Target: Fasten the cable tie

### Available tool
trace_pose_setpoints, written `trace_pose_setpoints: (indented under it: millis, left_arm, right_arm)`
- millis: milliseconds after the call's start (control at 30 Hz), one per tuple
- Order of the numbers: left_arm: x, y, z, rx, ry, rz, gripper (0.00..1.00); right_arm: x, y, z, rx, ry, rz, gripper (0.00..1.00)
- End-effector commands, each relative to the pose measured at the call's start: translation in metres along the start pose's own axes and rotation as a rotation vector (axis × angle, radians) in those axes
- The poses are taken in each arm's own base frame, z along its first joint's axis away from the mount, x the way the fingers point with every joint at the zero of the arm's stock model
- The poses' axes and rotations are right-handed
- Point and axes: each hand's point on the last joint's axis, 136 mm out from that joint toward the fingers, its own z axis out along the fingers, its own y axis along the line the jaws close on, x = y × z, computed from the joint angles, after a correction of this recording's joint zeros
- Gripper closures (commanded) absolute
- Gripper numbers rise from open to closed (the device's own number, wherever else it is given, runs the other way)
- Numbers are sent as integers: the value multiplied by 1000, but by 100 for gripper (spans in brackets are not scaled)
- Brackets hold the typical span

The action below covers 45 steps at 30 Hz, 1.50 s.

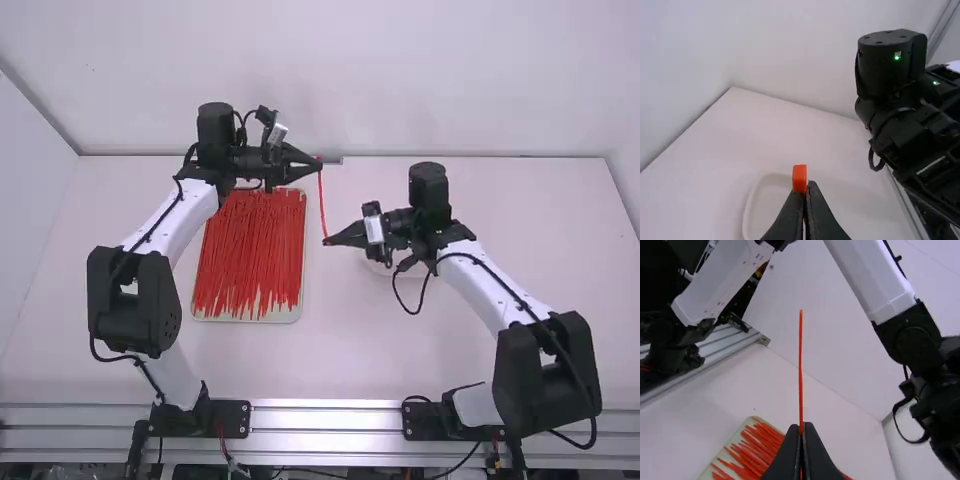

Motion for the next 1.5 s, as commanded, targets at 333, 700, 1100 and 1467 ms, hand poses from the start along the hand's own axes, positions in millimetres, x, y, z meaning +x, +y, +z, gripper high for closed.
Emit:
trace_pose_setpoints:
  millis: [333, 700, 1100, 1467]
  left_arm:
    - [7, -7, 6, 42, 2, 15, 98]
    - [13, -6, 6, 42, -2, 227, 98]
    - [7, -6, 6, 41, -13, 304, 98]
    - [-6, -6, 6, 36, -35, 436, 98]
  right_arm:
    - [-11, -14, 3, -6, -9, 267, 100]
    - [-1, -44, 0, 163, 45, 597, 100]
    - [12, -69, -25, 337, 53, 809, 100]
    - [12, -69, -20, 354, -4, 1141, 100]
